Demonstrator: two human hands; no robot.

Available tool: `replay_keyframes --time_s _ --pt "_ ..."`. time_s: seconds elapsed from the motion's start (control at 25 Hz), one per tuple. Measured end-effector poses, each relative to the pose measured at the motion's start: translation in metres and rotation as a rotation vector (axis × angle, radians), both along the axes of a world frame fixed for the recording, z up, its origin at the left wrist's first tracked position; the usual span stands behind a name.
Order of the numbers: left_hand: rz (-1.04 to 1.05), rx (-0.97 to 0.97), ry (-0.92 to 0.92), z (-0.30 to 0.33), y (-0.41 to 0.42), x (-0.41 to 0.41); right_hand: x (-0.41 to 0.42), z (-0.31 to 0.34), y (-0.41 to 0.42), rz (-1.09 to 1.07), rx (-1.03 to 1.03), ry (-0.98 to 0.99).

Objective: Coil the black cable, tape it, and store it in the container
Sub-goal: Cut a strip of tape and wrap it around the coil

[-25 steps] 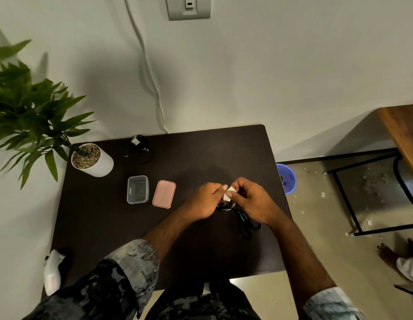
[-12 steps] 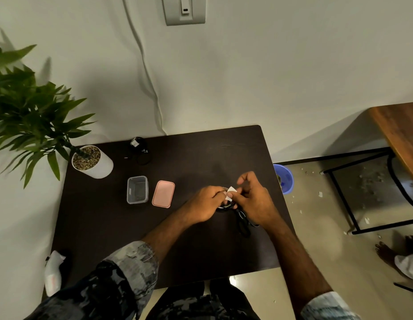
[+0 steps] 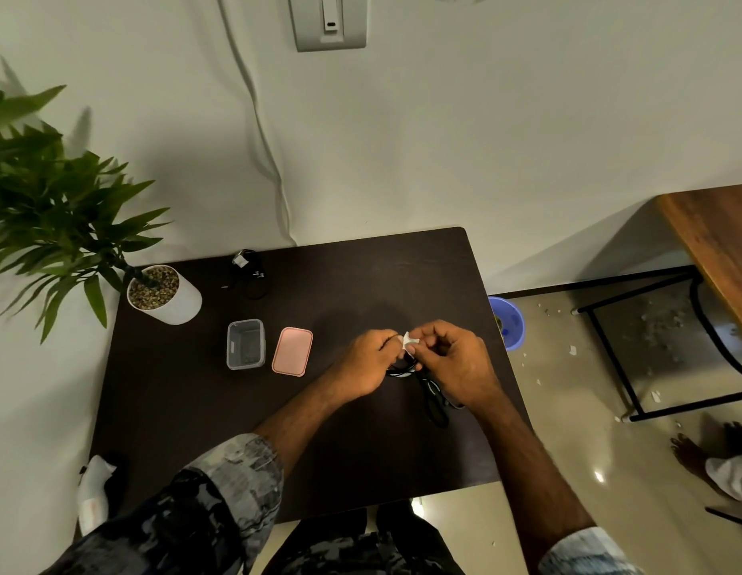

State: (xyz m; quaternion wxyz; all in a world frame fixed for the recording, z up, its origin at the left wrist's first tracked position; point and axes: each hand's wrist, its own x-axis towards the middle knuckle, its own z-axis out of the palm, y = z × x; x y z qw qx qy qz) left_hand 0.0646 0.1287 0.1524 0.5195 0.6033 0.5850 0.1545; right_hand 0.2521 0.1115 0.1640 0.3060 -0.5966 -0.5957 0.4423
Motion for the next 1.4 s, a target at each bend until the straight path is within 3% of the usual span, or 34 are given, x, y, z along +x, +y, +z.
replay_keyframes --time_s 0.12,0.32,0.48,0.6,0.88,1.16,1.4 --pt "-0.099 0.16 0.104 0.0 -0.002 -0.001 -0.001 0.002 0.002 0.027 -0.06 -0.061" --pt "-0.358 0.548 0.516 0.0 0.0 -0.001 0.0 0.001 0.004 0.097 -0.081 -0.157" --pt "-0.481 0.607 0.679 -0.006 0.002 0.004 -0.003 -0.005 0.005 0.157 -0.133 -0.256" --pt "-0.47 0.57 0.639 -0.01 0.002 0.004 0.0 -0.011 0.005 0.184 -0.128 -0.301" --pt "-0.204 0.351 0.378 -0.011 -0.003 0.005 -0.002 -0.022 0.006 0.171 0.047 -0.356" --pt "0.016 0.101 0.179 -0.032 -0.008 -0.007 -0.012 -0.03 -0.007 -0.056 -0.231 0.252" --pt "0.038 -0.027 0.134 -0.031 -0.014 -0.007 -0.009 -0.043 -0.003 -0.132 -0.414 0.33"
